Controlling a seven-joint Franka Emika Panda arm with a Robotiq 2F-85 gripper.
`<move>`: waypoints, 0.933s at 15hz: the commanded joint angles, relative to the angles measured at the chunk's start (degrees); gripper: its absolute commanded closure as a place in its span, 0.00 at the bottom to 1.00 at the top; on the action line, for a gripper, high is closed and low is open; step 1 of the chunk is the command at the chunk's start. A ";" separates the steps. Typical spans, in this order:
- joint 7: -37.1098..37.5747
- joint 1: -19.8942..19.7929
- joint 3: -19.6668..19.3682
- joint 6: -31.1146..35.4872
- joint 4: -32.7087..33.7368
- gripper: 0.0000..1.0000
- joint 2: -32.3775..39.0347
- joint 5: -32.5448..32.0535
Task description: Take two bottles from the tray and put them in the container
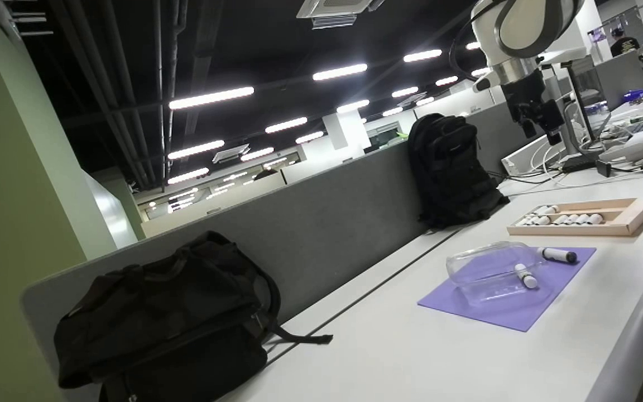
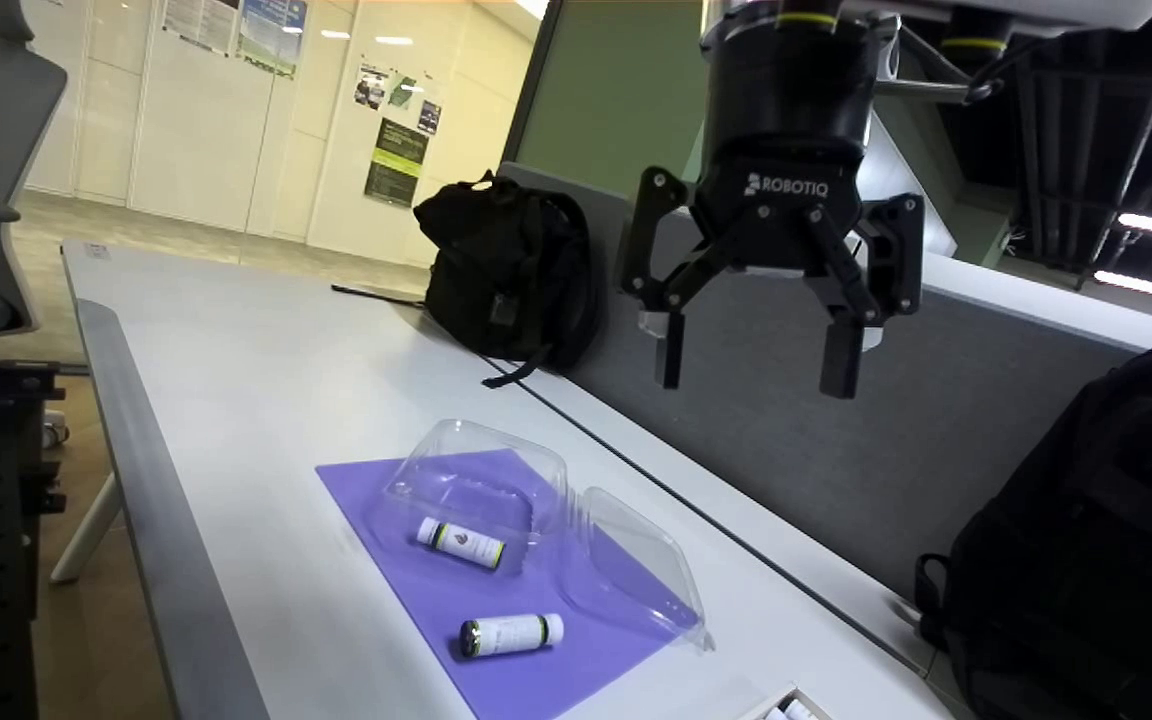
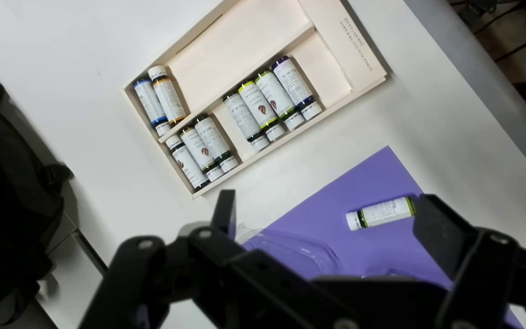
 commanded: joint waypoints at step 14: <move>-21.28 -5.47 -1.74 15.77 -0.76 0.00 8.57 -5.30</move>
